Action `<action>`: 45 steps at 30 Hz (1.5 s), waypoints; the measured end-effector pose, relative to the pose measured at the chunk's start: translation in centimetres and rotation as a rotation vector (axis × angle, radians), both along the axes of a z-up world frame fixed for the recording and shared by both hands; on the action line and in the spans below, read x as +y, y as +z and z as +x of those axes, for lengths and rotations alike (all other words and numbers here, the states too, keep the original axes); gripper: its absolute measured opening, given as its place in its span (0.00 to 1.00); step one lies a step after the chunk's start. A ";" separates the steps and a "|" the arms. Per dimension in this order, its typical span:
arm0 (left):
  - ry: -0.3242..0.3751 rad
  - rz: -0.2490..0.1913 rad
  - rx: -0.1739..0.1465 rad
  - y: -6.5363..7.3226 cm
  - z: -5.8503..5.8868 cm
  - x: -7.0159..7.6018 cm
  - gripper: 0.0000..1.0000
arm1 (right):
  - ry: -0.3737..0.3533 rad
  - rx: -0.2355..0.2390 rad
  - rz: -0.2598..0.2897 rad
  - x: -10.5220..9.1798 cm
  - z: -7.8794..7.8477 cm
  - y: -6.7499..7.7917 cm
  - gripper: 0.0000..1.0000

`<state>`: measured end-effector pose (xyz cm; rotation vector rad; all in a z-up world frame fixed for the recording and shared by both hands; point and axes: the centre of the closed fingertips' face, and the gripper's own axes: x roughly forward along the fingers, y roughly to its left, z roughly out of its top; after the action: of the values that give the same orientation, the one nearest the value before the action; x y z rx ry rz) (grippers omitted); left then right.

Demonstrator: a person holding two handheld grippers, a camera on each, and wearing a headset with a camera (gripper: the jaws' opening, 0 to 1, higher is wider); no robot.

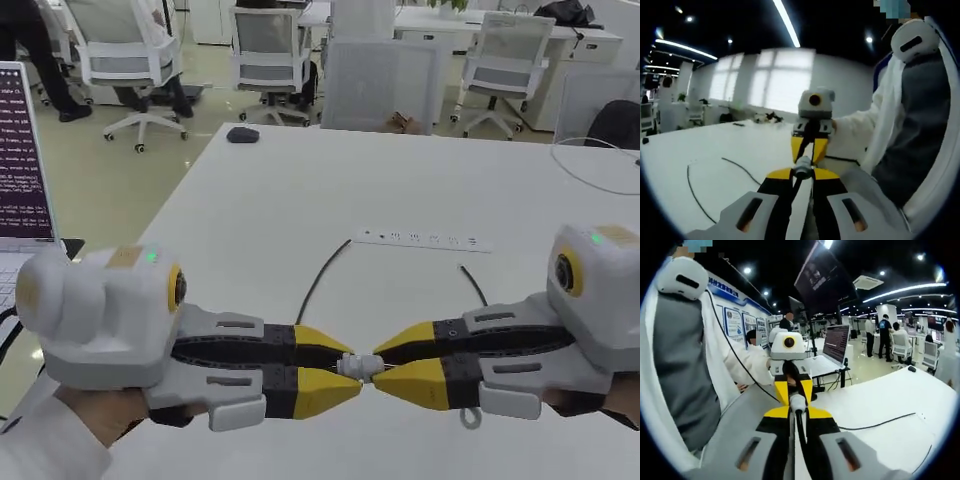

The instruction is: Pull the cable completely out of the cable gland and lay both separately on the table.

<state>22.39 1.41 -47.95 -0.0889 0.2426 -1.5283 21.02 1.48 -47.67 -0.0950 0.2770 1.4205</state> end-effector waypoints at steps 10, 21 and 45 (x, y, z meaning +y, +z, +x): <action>-0.001 0.020 0.045 -0.7 -0.2 0.1 0.14 | 0.016 -0.153 -0.040 0.2 0.1 -0.9 0.09; 0.012 0.033 -0.212 -0.2 0.2 0.3 0.15 | -0.068 0.167 0.109 -0.5 1.7 -0.3 0.24; -0.014 0.057 -0.294 -0.2 -0.3 -0.3 0.15 | -0.043 0.416 0.203 0.0 0.6 -0.4 0.11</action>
<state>22.10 1.09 -48.17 0.1820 0.0523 -1.5257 21.60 1.46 -48.05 0.3746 0.4708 1.4100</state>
